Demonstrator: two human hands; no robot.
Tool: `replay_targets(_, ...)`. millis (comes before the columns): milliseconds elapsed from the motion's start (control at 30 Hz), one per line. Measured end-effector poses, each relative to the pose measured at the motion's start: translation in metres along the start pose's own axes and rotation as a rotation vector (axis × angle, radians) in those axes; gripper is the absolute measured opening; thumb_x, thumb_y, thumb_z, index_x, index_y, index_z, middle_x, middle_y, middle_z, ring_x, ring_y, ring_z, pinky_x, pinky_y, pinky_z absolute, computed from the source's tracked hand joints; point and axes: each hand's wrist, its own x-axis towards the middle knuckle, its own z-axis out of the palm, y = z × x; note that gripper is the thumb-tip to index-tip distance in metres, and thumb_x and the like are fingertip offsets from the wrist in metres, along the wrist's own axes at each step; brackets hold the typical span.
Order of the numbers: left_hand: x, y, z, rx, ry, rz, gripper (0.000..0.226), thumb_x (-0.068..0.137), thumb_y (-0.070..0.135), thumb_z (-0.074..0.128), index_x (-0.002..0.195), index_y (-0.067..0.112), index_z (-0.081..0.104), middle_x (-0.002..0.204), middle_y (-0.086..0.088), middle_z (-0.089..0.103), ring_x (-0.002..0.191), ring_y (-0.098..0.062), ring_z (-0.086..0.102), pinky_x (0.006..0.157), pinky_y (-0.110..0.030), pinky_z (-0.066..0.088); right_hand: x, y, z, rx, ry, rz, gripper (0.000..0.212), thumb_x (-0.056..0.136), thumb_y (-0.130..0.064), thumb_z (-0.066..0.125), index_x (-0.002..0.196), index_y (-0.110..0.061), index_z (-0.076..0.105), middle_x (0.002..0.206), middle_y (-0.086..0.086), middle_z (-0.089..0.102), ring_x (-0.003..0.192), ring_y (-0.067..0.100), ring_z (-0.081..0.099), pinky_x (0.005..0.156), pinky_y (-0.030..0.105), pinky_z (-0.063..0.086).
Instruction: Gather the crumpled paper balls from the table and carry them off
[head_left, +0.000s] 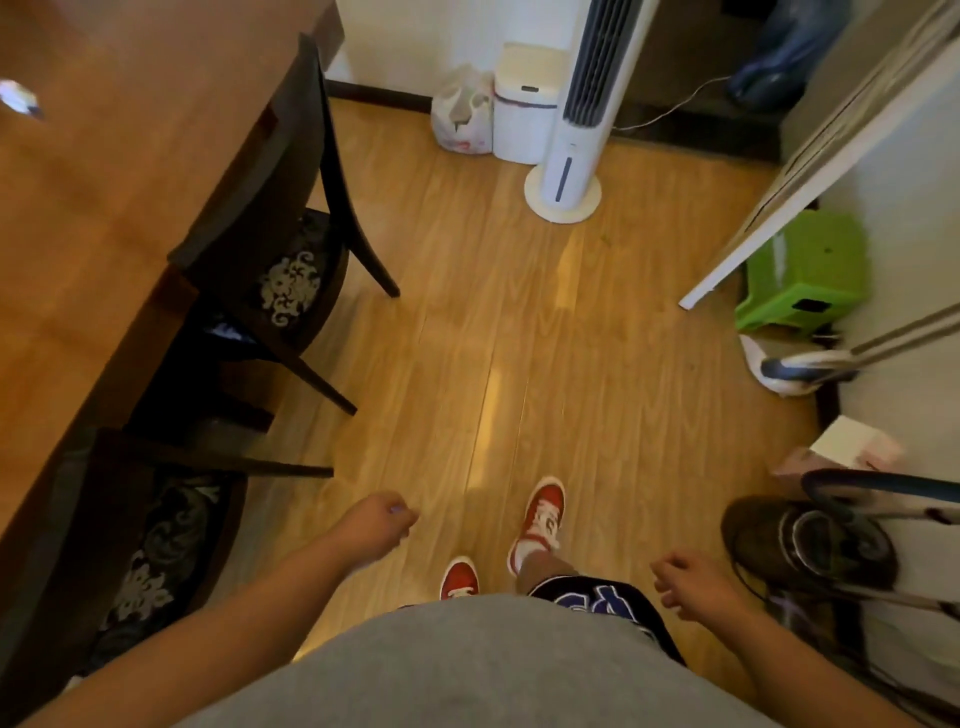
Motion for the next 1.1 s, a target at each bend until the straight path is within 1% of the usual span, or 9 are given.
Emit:
replay_targets(67, 0.021, 0.039, -0.006, -0.028, -0.007, 0.039, 0.021, 0.094, 0.036, 0.053, 0.090, 0.017, 0.062, 0.092, -0.006, 0.069, 0.081, -0.017, 0.064, 0.062, -0.026, 0.048, 0.021, -0.009, -0.021, 0.019, -0.008, 0.037, 0.020, 0.094, -0.021, 0.055, 0.090, -0.002, 0.062, 0.080, 0.016, 0.065, 0.059, 0.022, 0.055, 0.051, 0.026, 0.039)
replay_targets(167, 0.053, 0.094, -0.017, -0.043, -0.007, 0.071, 0.021, 0.093, 0.039, 0.053, 0.090, 0.020, 0.062, 0.093, -0.002, 0.069, 0.084, -0.016, 0.065, 0.064, -0.027, 0.048, 0.055, -0.032, -0.052, 0.018, -0.040, 0.055, 0.019, 0.094, -0.022, 0.056, 0.089, -0.004, 0.061, 0.079, 0.015, 0.064, 0.058, 0.021, 0.054, 0.051, 0.026, 0.039)
replay_targets(333, 0.088, 0.149, -0.042, -0.076, 0.020, 0.003, 0.023, 0.095, 0.038, 0.051, 0.092, 0.018, 0.061, 0.095, -0.003, 0.068, 0.086, -0.016, 0.065, 0.068, -0.029, 0.050, 0.106, -0.100, -0.104, -0.088, -0.088, 0.027, 0.023, 0.095, -0.025, 0.054, 0.092, -0.004, 0.062, 0.088, 0.016, 0.068, 0.065, 0.021, 0.058, 0.056, 0.028, 0.044)
replay_targets(467, 0.102, 0.155, -0.068, -0.074, 0.088, -0.083, 0.025, 0.096, 0.037, 0.050, 0.093, 0.015, 0.061, 0.090, -0.005, 0.068, 0.076, -0.017, 0.062, 0.063, -0.026, 0.047, 0.142, -0.180, -0.134, -0.205, -0.120, -0.128, 0.024, 0.094, -0.024, 0.054, 0.089, -0.002, 0.064, 0.077, 0.010, 0.066, 0.060, 0.016, 0.058, 0.051, 0.023, 0.043)
replay_targets(600, 0.110, 0.143, -0.094, -0.163, 0.133, -0.180, 0.024, 0.096, 0.034, 0.051, 0.092, 0.012, 0.061, 0.086, -0.005, 0.067, 0.073, -0.016, 0.061, 0.063, -0.026, 0.047, 0.168, -0.275, -0.147, -0.282, -0.142, -0.250, 0.020, 0.094, -0.028, 0.056, 0.084, -0.012, 0.063, 0.085, 0.009, 0.068, 0.070, 0.018, 0.064, 0.056, 0.026, 0.045)
replay_targets(767, 0.135, 0.134, -0.132, -0.252, 0.161, -0.256, 0.024, 0.095, 0.034, 0.052, 0.092, 0.012, 0.062, 0.089, -0.006, 0.069, 0.075, -0.016, 0.062, 0.062, -0.026, 0.047, 0.192, -0.386, -0.146, -0.373, -0.169, -0.380, 0.019, 0.091, -0.031, 0.058, 0.080, -0.016, 0.062, 0.083, 0.009, 0.070, 0.073, 0.021, 0.067, 0.061, 0.030, 0.047)
replay_targets(833, 0.149, 0.142, -0.153, -0.264, 0.159, -0.226, 0.022, 0.095, 0.035, 0.052, 0.089, 0.016, 0.062, 0.089, -0.004, 0.068, 0.077, -0.016, 0.063, 0.064, -0.026, 0.048, 0.193, -0.428, -0.142, -0.410, -0.166, -0.435, 0.019, 0.091, -0.032, 0.058, 0.077, -0.020, 0.063, 0.081, 0.007, 0.071, 0.075, 0.020, 0.069, 0.061, 0.029, 0.047)
replay_targets(967, 0.171, 0.180, -0.214, -0.274, 0.174, -0.064, 0.019, 0.093, 0.035, 0.054, 0.086, 0.020, 0.063, 0.088, -0.002, 0.068, 0.083, -0.016, 0.064, 0.072, -0.031, 0.050, 0.175, -0.512, -0.134, -0.419, -0.182, -0.534, 0.014, 0.093, -0.033, 0.058, 0.081, -0.027, 0.063, 0.083, -0.003, 0.070, 0.077, 0.010, 0.068, 0.059, 0.022, 0.045)
replay_targets(1100, 0.167, 0.234, -0.289, -0.293, 0.214, 0.107, 0.014, 0.093, 0.046, 0.051, 0.096, 0.035, 0.060, 0.093, 0.009, 0.064, 0.085, -0.005, 0.062, 0.069, -0.019, 0.047, 0.141, -0.597, -0.119, -0.482, -0.236, -0.679, 0.014, 0.093, -0.037, 0.056, 0.094, -0.027, 0.065, 0.087, -0.007, 0.069, 0.082, 0.007, 0.065, 0.068, 0.022, 0.048)
